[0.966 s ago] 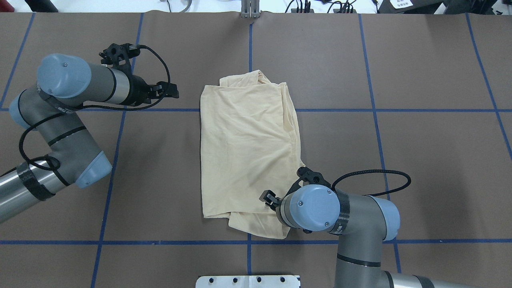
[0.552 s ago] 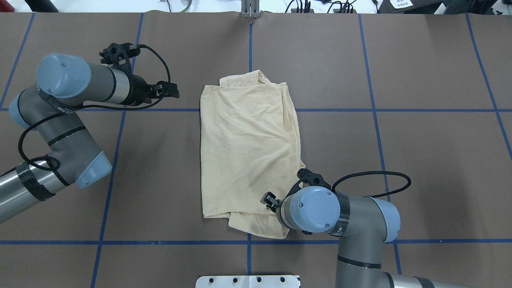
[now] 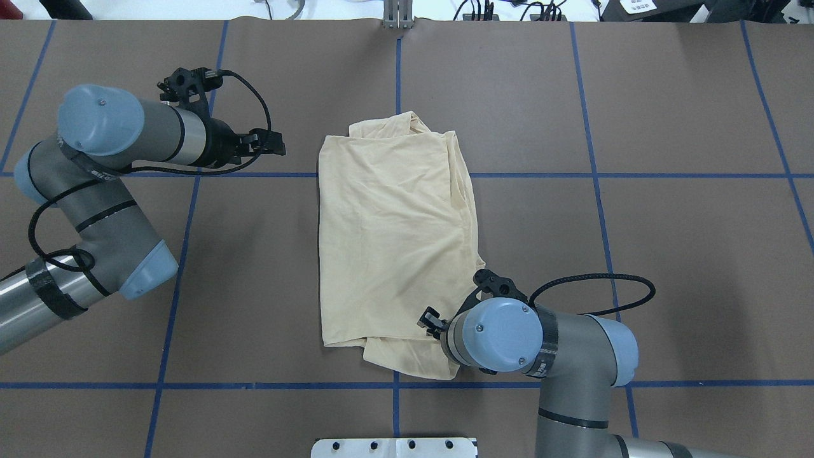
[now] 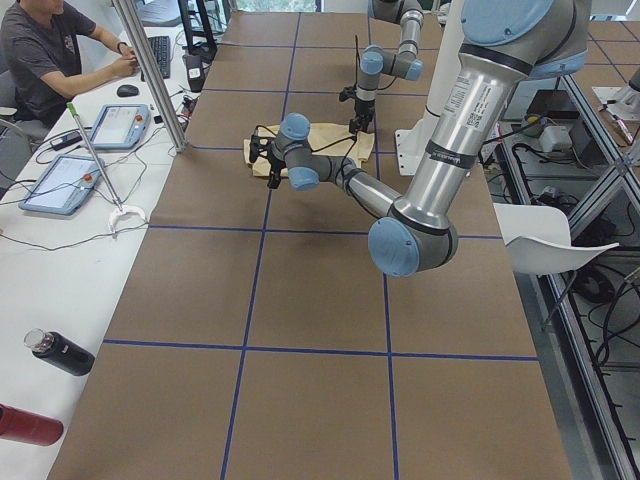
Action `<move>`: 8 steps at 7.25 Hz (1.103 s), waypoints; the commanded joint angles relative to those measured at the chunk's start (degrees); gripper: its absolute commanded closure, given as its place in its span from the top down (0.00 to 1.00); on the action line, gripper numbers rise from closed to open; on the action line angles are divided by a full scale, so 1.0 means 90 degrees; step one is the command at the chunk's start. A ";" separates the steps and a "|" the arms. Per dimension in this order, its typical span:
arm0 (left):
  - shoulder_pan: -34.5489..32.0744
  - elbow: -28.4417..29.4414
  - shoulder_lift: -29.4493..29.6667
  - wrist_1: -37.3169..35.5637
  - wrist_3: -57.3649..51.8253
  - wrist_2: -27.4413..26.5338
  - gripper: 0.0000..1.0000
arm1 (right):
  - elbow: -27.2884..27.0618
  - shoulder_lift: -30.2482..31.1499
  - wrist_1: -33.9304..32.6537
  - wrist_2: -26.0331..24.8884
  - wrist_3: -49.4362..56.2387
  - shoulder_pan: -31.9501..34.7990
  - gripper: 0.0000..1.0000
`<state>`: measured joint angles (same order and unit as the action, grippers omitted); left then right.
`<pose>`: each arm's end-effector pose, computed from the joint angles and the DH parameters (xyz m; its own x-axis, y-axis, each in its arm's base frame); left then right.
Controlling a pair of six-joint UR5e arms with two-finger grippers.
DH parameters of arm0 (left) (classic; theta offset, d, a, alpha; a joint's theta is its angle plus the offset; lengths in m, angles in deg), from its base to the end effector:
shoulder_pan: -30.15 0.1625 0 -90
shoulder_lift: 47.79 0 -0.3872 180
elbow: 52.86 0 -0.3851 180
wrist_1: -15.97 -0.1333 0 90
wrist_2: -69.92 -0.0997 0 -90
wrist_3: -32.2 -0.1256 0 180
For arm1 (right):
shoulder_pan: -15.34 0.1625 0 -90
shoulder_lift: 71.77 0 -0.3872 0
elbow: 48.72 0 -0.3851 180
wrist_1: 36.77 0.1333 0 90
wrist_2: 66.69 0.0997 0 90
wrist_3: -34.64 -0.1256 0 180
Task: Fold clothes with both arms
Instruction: 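Shift the right gripper toward the shirt's near corner and hold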
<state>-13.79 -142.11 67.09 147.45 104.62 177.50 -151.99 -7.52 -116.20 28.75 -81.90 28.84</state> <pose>0.4124 -0.5298 0.3150 0.4234 -0.0082 -0.9059 0.3520 0.9229 0.1562 -0.5816 -0.2645 0.2739 0.4914 0.5754 0.6537 -0.4268 0.8134 -0.3952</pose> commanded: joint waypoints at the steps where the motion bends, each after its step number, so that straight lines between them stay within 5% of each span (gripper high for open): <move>1: 0.0000 -0.0005 0.0000 -0.0010 0.0010 0.0000 1.00 | 0.0001 0.0000 -0.0003 0.0001 -0.0010 -0.0005 0.56; 2: 0.0000 -0.0005 0.0000 0.0000 0.0010 0.0000 1.00 | -0.0019 0.0000 -0.0003 0.0001 -0.0029 -0.0005 0.23; 3: 0.0000 -0.0005 0.0000 -0.0010 0.0010 -0.0010 1.00 | -0.0038 -0.0020 -0.0003 0.0010 -0.0039 0.0004 0.00; 8: 0.0010 0.0005 0.0000 -0.0010 0.0029 -0.0010 1.00 | -0.0078 -0.0010 -0.0022 0.0059 -0.0029 0.0073 0.00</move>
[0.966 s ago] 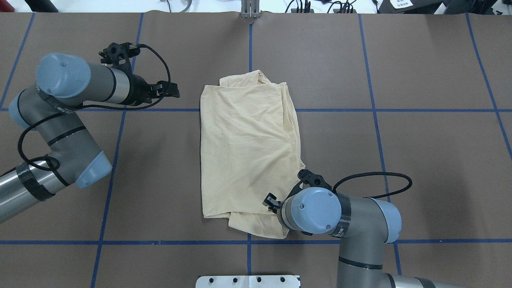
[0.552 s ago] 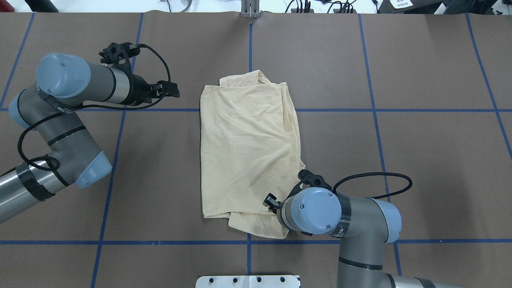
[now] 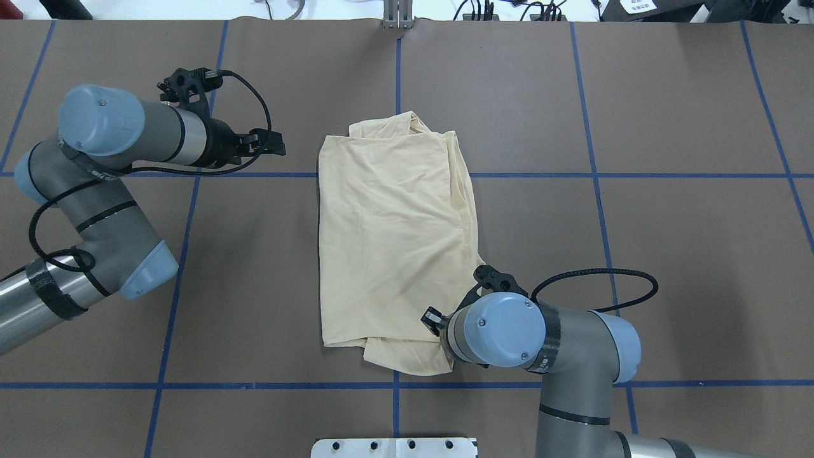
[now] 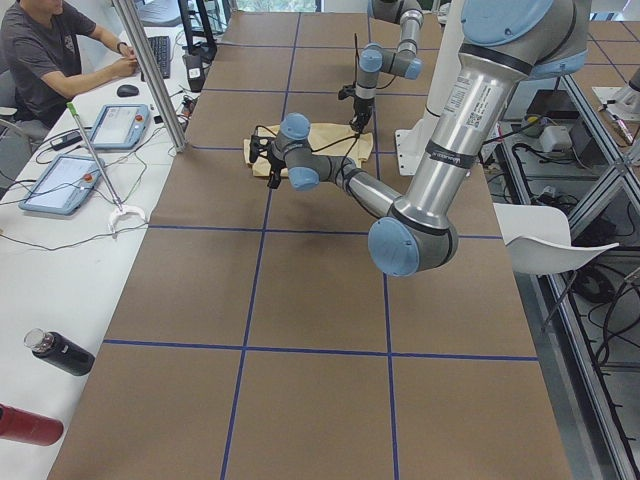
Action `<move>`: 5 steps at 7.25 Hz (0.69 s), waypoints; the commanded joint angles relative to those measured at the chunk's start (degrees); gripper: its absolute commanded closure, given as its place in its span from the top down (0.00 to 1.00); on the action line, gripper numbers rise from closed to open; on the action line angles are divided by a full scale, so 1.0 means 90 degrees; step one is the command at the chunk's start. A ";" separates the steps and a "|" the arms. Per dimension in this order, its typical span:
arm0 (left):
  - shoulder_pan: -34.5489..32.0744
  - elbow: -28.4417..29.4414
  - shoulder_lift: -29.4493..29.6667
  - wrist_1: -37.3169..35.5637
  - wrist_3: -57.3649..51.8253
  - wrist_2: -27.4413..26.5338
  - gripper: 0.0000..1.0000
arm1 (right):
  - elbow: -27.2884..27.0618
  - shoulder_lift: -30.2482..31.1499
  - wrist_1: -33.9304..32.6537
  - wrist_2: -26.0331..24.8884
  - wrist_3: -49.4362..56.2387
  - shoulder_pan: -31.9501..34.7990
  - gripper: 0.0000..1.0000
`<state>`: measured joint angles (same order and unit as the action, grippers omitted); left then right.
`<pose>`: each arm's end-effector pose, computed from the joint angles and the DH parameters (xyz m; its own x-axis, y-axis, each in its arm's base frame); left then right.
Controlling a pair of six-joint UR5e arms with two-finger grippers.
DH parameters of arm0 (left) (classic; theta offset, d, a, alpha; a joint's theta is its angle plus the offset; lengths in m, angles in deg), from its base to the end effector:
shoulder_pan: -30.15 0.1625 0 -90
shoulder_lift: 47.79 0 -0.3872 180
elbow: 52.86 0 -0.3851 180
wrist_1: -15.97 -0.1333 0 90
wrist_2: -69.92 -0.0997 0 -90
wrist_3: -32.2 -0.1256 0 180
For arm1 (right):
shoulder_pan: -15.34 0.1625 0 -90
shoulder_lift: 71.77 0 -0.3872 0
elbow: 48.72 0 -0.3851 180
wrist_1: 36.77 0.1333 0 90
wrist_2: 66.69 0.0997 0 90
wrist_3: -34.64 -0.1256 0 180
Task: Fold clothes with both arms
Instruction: 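Shift the right gripper toward the shirt's near corner and hold, then lower the left gripper to the shirt's near edge beside the right gripper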
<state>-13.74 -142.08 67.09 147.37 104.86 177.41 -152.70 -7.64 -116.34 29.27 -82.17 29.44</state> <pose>0.4128 -0.5297 0.3155 0.4236 -0.0131 -0.9058 0.3540 0.9228 0.1522 -0.5763 -0.2687 0.2673 0.4788 0.5828 0.6566 -0.4267 0.8081 -0.4061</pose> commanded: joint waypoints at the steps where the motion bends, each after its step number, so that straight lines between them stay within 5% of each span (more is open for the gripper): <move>1: 0.0003 -0.0008 0.0000 0.0000 0.0062 0.0000 1.00 | -0.0009 -0.0006 -0.0124 0.0011 0.0000 0.0035 0.00; 5: 0.0938 -0.1243 -0.0436 0.0039 0.2020 0.0117 1.00 | -0.0234 -0.0006 -0.0193 0.0089 0.0000 0.0191 0.00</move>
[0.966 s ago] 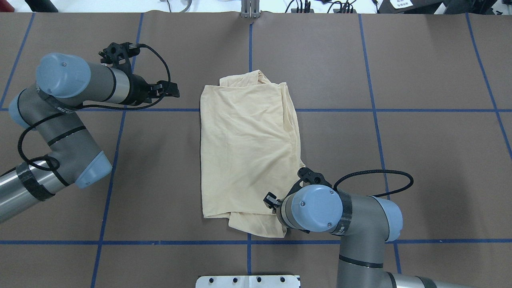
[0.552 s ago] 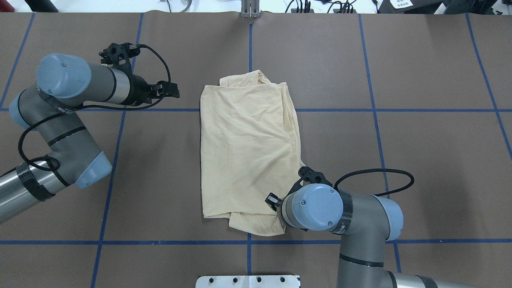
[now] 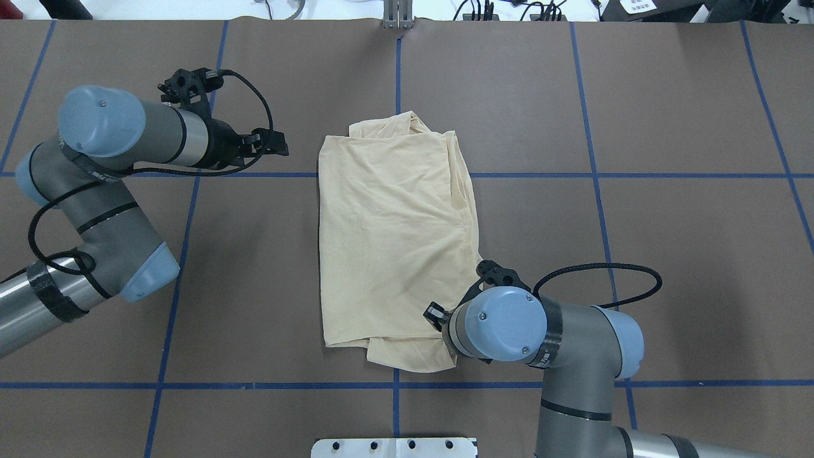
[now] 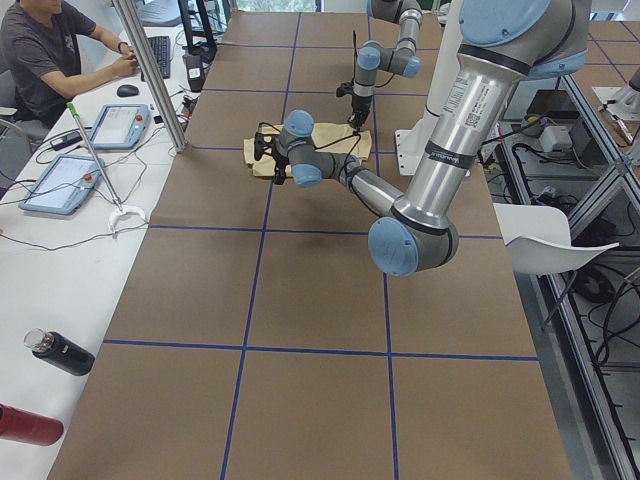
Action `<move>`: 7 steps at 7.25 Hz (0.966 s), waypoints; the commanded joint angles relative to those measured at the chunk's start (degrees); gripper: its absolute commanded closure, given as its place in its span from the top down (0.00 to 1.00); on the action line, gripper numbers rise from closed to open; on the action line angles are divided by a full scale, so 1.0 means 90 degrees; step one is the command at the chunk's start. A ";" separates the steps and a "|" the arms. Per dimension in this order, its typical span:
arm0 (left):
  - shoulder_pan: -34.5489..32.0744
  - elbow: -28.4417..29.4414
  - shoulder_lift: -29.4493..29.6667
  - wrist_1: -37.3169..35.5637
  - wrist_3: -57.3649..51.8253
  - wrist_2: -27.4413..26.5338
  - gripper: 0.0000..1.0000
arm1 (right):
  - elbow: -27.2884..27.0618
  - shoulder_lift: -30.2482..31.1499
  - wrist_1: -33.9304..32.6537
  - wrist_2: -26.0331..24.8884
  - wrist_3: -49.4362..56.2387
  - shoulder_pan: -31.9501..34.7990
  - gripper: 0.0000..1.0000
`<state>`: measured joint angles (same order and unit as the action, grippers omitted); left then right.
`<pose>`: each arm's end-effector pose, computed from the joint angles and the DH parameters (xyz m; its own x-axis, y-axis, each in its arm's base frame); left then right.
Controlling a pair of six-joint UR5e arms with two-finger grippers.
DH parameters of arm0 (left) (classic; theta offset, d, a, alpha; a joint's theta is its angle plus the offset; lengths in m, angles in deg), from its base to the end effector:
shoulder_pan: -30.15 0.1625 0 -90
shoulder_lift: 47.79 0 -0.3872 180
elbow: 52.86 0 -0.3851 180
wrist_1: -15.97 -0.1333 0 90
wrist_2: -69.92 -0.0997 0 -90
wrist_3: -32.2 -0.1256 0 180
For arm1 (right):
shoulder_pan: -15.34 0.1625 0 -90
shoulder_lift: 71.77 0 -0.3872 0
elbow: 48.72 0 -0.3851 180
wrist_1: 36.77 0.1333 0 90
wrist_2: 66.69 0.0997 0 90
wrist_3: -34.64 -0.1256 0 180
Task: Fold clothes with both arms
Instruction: 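Lower the left gripper to the shirt's near edge beside the right gripper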
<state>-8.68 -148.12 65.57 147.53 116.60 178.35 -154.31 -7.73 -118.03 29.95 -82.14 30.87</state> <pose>0.4379 -0.4726 0.2801 0.2983 -0.1213 -0.9467 0.3357 0.9419 -0.0149 -0.5630 -0.2797 0.2582 0.4683 0.5946 0.6535 -0.4383 0.7986 -0.4126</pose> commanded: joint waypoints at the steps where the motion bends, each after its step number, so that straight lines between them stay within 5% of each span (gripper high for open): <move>1: 0.0727 -0.1022 -0.0512 0.0001 0.1368 -0.0046 1.00 | -0.0112 0.0013 -0.0004 0.0033 0.0006 0.0032 0.00; 4: 0.2113 -0.1203 -0.0642 0.0272 0.2914 -0.1272 0.99 | -0.0288 0.0033 -0.0004 0.0033 -0.0003 0.0032 0.00; 7: 0.2508 -0.1115 -0.0935 0.0450 0.3162 -0.1716 0.99 | -0.0298 0.0052 -0.0014 0.0033 -0.0003 0.0052 0.00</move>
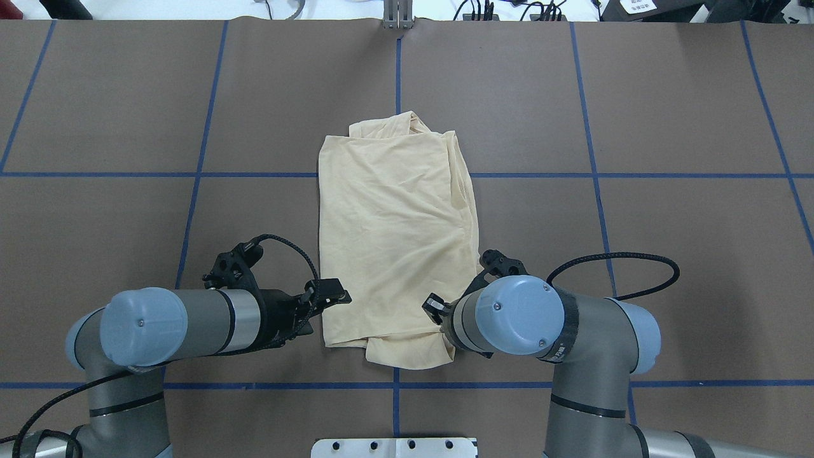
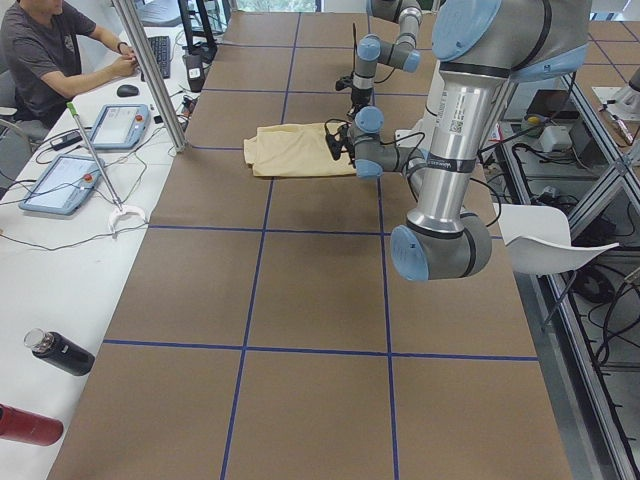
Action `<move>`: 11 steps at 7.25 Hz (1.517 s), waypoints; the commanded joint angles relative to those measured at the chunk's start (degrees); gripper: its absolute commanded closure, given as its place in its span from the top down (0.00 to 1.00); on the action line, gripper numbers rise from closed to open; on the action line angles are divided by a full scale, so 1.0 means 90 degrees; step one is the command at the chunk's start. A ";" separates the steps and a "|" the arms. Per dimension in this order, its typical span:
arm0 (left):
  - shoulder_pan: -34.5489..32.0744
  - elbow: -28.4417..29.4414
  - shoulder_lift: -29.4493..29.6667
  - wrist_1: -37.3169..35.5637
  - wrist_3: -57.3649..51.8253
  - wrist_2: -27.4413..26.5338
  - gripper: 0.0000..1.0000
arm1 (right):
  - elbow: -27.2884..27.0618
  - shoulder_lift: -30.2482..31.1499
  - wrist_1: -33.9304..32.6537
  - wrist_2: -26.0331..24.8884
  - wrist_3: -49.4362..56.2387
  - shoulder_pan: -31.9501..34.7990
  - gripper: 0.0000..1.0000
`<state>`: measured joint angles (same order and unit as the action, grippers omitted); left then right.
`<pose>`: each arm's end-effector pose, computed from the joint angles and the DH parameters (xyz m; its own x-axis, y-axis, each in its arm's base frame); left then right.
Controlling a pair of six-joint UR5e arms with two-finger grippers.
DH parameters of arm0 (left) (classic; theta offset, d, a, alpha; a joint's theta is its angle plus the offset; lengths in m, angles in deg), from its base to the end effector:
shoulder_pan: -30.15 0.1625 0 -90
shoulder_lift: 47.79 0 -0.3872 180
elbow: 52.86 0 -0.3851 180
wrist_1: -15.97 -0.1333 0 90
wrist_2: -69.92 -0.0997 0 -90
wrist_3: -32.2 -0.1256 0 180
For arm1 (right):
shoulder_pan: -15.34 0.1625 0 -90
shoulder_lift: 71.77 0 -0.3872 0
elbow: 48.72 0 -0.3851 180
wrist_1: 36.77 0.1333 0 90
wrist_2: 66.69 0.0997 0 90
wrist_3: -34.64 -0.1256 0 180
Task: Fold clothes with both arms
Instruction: 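Lower the left gripper to the shirt's near edge beside the right gripper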
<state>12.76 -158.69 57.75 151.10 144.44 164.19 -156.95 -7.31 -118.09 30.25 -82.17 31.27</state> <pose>0.5142 -0.2909 0.2674 0.1195 -0.4330 -0.8935 0.2962 0.8745 -0.3841 -0.5490 -0.2795 0.2424 0.4417 0.5917 0.6744 -0.4253 0.8000 -0.4233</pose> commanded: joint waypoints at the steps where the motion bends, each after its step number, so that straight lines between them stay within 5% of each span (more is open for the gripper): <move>1: 0.0165 0.0070 -0.0066 0.0044 0.0165 -0.0153 0.99 | -0.0006 0.0006 -0.0007 0.0000 0.0000 0.0018 0.00; 9: 0.0390 0.0519 0.0178 0.0005 0.0205 -0.0143 0.82 | 0.0004 0.0016 -0.0007 0.0039 0.0010 0.0047 0.00; 11: 0.0399 0.0529 0.0188 -0.0005 0.0370 -0.0143 0.70 | -0.0006 0.0016 -0.0046 0.0049 0.0010 0.0057 0.00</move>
<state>16.30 -153.99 59.38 151.09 146.84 162.91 -156.98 -7.21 -118.35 30.61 -82.08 31.70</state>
